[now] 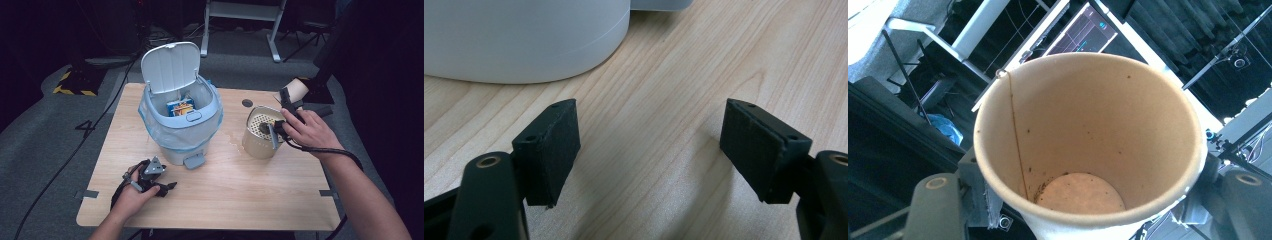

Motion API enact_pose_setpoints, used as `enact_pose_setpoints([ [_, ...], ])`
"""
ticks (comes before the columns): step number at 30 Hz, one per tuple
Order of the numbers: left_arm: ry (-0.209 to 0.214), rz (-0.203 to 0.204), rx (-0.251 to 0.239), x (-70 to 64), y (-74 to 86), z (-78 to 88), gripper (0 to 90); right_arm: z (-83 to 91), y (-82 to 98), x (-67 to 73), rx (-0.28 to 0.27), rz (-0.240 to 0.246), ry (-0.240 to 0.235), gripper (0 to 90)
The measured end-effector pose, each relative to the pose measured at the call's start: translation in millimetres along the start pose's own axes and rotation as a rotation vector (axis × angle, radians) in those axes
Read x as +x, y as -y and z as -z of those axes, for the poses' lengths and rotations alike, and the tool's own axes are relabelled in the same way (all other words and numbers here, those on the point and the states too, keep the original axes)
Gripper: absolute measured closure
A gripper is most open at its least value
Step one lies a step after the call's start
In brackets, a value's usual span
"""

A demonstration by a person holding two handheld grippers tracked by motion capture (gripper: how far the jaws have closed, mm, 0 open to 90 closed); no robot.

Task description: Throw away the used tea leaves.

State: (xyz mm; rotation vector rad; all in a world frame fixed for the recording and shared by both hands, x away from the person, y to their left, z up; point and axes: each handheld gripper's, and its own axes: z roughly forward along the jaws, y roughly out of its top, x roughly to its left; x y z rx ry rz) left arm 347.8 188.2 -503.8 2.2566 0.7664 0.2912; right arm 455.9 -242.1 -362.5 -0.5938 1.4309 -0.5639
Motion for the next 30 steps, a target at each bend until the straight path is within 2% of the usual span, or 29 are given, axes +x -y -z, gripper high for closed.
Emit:
enact_pose_setpoints([
  [4,0.0,0.0,0.0,0.0,0.0,0.0,24.2,0.4,-0.7,1.8,-0.006,-0.002,-0.006,30.7],
  [6,0.0,0.0,0.0,0.0,0.0,0.0,24.2,0.3,-0.3,2.0,-0.013,-0.036,-0.02,30.4],
  [10,0.0,0.0,0.0,0.0,0.0,0.0,24.2,-4.2,11.3,-0.5,-0.056,-0.27,-0.113,29.9],
  [11,0.0,0.0,0.0,0.0,0.0,0.0,24.2,-6.2,15.5,-0.4,-0.076,-0.357,-0.151,29.9],
  [13,0.002,0.002,0.0,0.0,0.0,0.0,24.2,-10.1,24.3,1.1,-0.094,-0.496,-0.212,29.9],
  [14,0.002,0.002,0.0,0.1,0.0,-0.1,24.2,-11.3,27.4,1.5,-0.105,-0.54,-0.231,29.8],
  [16,0.003,0.002,-0.001,0.3,-0.1,-0.2,24.1,-13.0,35.4,2.8,-0.118,-0.658,-0.292,29.7],
  [18,0.003,0.002,-0.001,0.5,-0.2,-0.2,24.1,-15.7,43.4,5.5,-0.152,-0.809,-0.333,29.6],
  [19,0.003,0.001,-0.001,0.5,-0.2,-0.2,24.1,-16.2,46.2,6.1,-0.162,-0.861,-0.354,29.6],
  [23,0.002,0.0,-0.001,0.4,-0.2,-0.3,24.1,-17.9,58.7,9.6,-0.233,-1.186,-0.492,29.3],
  [24,0.002,0.001,-0.001,0.4,-0.2,-0.3,24.1,-18.0,60.4,9.8,-0.245,-1.229,-0.51,29.3],
  [27,0.002,0.0,-0.001,0.3,-0.2,-0.3,24.1,-19.5,67.4,9.7,-0.298,-1.412,-0.589,29.3],
  [30,0.002,0.0,0.0,0.3,-0.2,-0.3,24.1,-21.1,74.0,10.9,-0.346,-1.557,-0.652,29.3],
])
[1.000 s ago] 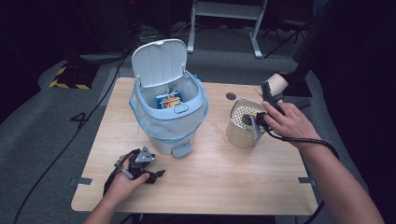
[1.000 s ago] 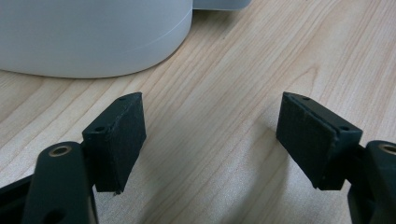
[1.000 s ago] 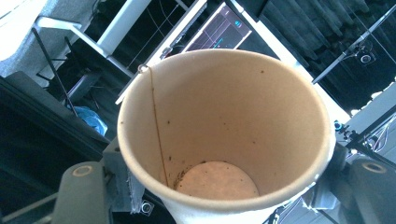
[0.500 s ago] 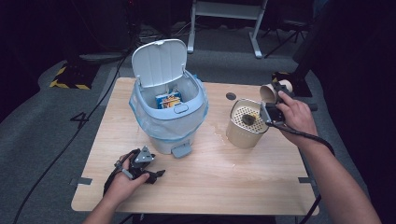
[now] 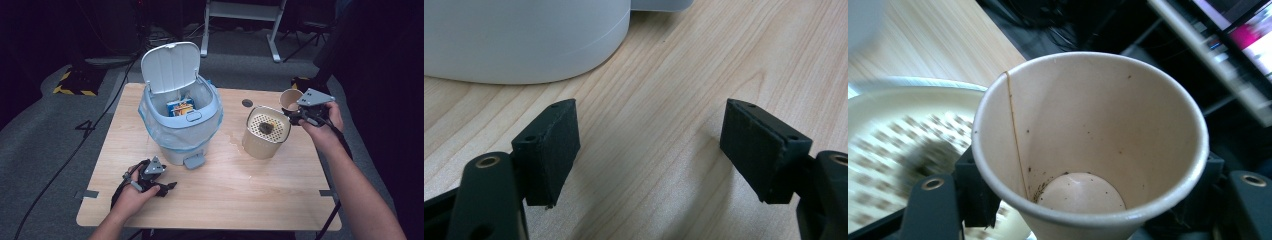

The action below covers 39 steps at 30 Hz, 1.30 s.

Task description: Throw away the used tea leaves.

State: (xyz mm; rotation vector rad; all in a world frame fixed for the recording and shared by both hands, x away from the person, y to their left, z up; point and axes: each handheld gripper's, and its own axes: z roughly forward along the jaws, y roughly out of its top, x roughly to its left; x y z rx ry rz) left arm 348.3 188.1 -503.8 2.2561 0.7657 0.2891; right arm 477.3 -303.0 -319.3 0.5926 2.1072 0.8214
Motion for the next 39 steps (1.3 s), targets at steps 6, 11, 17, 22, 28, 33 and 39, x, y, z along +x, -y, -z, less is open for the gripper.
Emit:
enact_pose_setpoints([
  [6,0.0,0.0,0.0,0.0,0.0,0.0,24.1,3.6,4.9,-10.0,-0.084,-0.25,-0.145,29.2],
  [11,0.0,0.0,0.0,0.0,0.0,0.0,24.1,4.9,6.1,-15.2,-0.138,-0.344,-0.238,29.1],
  [17,0.0,0.0,0.0,0.0,0.0,0.0,24.1,6.9,4.3,-18.0,-0.185,-0.386,-0.316,29.0],
  [22,0.0,0.0,0.0,0.0,0.0,0.0,24.1,7.1,2.8,-20.1,-0.222,-0.421,-0.377,29.0],
  [28,0.0,0.0,0.0,0.0,0.0,0.0,24.1,9.3,-6.1,-21.7,-0.244,-0.389,-0.407,28.9],
  [33,0.001,0.001,0.0,0.1,0.0,0.0,24.1,9.8,-13.1,-21.3,-0.248,-0.377,-0.414,28.9],
  [39,0.0,0.0,0.0,0.0,0.0,0.0,24.1,9.5,-21.2,-19.6,-0.257,-0.361,-0.423,28.9],
])
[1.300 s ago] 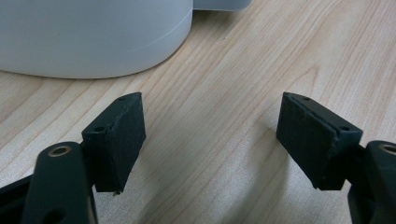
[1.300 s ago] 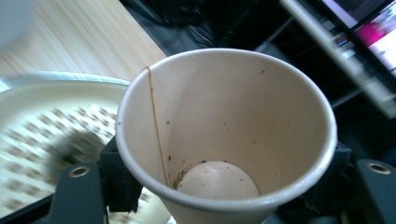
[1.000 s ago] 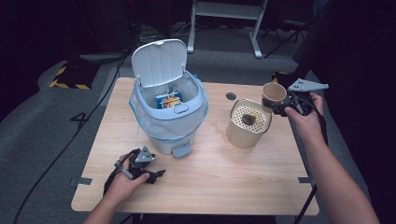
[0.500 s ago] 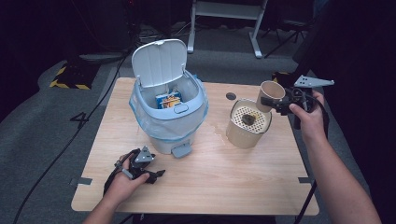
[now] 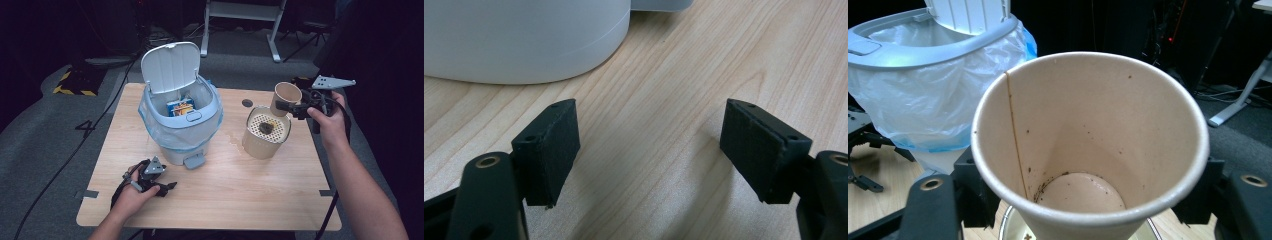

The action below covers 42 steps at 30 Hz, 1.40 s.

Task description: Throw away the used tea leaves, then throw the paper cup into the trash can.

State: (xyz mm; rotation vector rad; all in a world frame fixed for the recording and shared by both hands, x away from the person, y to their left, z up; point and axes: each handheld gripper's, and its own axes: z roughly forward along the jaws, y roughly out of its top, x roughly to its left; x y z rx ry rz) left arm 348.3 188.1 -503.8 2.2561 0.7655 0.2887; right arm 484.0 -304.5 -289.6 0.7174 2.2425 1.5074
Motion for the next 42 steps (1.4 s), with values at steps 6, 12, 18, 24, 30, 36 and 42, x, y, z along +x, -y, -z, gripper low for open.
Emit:
enact_pose_setpoints([
  [6,0.0,0.0,0.0,0.0,0.0,0.0,24.1,-5.4,-12.3,5.3,-0.018,0.016,-0.037,28.9],
  [12,-0.003,0.001,0.001,-0.1,0.0,-0.1,23.8,-15.4,-30.2,10.5,-0.03,0.03,-0.088,28.8],
  [18,-0.004,0.005,0.004,0.5,-0.2,-0.3,22.6,-28.1,-48.9,17.9,-0.027,0.051,-0.127,28.8],
  [24,-0.005,0.003,0.006,1.1,-0.5,-0.4,21.8,-53.5,-74.8,34.5,-0.03,0.081,-0.175,28.8],
  [30,-0.004,0.003,0.008,2.1,-1.2,-1.3,20.6,-82.9,-90.8,53.0,-0.038,0.101,-0.207,28.7],
  [36,-0.005,0.003,0.009,2.3,-1.8,-1.9,19.6,-106.8,-102.9,68.7,-0.04,0.115,-0.231,28.7],
  [42,-0.005,0.005,0.01,2.3,-2.1,-2.4,19.3,-126.7,-110.3,81.1,-0.053,0.109,-0.253,28.4],
])
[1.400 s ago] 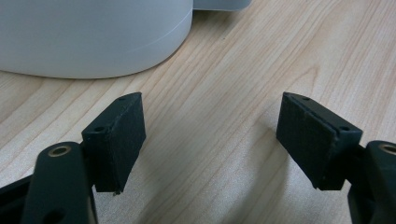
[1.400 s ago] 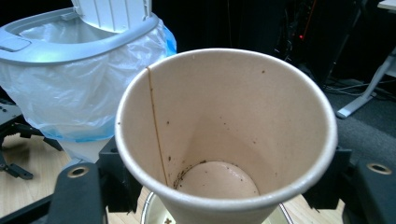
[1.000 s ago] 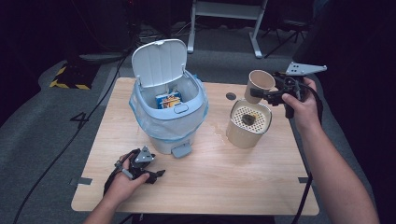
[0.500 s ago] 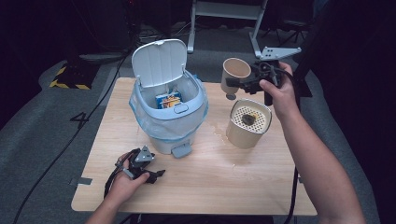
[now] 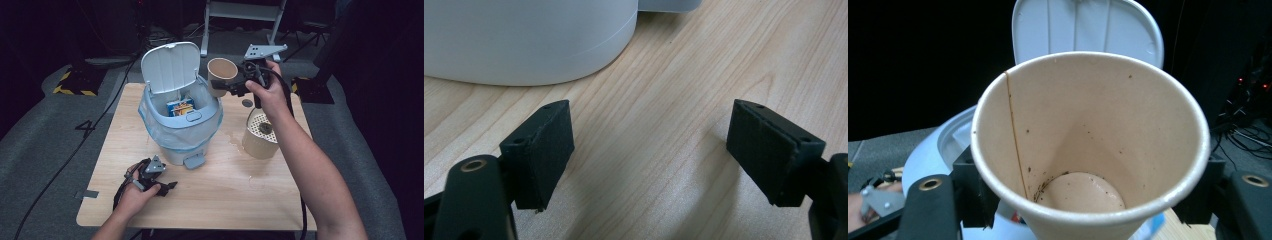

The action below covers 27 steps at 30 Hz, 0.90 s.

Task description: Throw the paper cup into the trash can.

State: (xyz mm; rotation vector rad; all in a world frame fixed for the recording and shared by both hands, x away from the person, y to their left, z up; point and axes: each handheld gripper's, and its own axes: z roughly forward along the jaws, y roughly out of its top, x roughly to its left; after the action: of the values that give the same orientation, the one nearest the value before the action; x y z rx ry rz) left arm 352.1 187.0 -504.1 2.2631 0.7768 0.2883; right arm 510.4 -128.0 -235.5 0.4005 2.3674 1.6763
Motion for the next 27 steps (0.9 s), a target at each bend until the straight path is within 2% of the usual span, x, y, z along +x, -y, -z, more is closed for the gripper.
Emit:
enact_pose_setpoints([
  [6,0.001,0.001,0.0,-0.1,0.0,0.0,19.3,-17.6,-1.2,2.7,-0.002,-0.025,-0.01,28.4],
  [17,0.0,0.0,0.0,-0.2,0.0,0.0,19.3,-45.4,3.4,11.6,0.043,-0.052,-0.006,27.5],
  [23,0.0,0.0,0.0,-0.2,0.0,0.0,19.3,-56.3,2.9,16.7,0.055,-0.038,0.006,27.5],
  [27,0.0,0.0,-0.001,-0.2,0.0,0.0,19.3,-62.9,2.6,18.9,0.085,-0.023,0.015,27.4],
])
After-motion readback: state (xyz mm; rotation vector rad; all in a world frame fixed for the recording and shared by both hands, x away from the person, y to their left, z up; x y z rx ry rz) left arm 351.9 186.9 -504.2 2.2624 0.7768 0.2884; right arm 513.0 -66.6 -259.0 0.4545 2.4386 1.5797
